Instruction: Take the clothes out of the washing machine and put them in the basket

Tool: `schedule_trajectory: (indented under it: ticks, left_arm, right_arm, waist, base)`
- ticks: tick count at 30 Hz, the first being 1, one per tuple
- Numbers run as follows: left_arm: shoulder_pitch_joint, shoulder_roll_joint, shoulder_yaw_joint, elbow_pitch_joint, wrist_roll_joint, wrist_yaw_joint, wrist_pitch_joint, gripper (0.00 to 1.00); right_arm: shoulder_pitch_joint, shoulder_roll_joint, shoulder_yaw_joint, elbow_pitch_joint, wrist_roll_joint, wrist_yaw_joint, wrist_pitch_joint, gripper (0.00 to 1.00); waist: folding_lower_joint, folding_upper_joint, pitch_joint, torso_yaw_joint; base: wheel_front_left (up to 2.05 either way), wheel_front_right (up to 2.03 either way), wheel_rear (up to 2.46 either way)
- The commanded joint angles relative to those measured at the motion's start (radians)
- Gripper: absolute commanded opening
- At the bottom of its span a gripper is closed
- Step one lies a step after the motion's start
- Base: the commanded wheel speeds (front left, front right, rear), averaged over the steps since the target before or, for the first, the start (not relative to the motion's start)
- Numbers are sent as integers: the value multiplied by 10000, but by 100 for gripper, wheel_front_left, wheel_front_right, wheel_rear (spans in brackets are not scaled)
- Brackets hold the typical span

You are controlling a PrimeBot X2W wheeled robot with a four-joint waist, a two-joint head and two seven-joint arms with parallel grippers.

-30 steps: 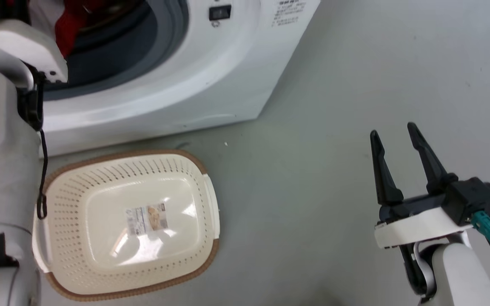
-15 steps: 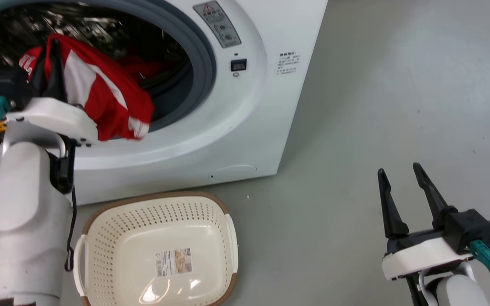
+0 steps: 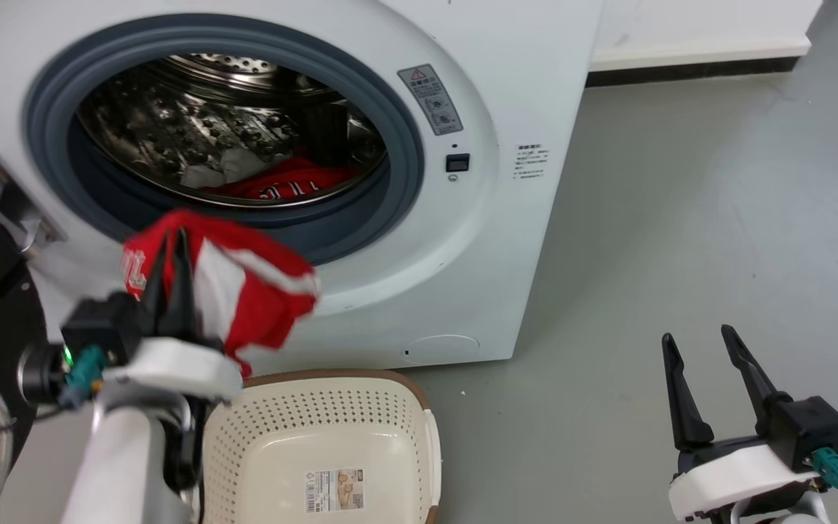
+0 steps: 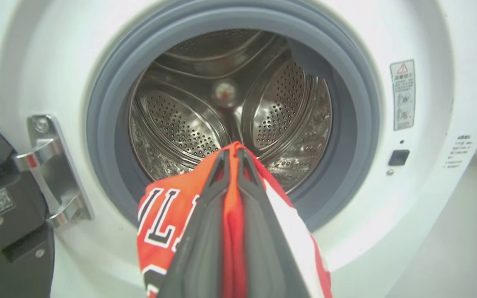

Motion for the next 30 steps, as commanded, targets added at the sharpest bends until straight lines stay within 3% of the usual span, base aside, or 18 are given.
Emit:
schedule_trajectory:
  ticks: [1,12,21,30]
  left_arm:
    - [405,-76,-61,-196,-39,63,16,0]
    - [2374,-727,-196,-210,-493,363,257,0]
    - [1412,-831,-268,1370,-622,156,26,0]
    - [-312,-452,-147,3696,-413,36,-40,0]
  right_arm:
    - [209,15,-15,-111,-34,-7,51,100]
    - [-43,17,147,-681,-116,-7,266,100]
    - [-1071,18,418,-737,-15,-7,83,100]
    - [-2281,21,899,-451,397,-7,-272,100]
  waist:
    - [3,0,-64,142]
    - [3,0,792,463]
    - [3,0,2941,39]
    - [3,0,4971,-775]
  base:
    - [0,0,0]
    - [0,0,0]
    - [0,0,0]
    - [0,0,0]
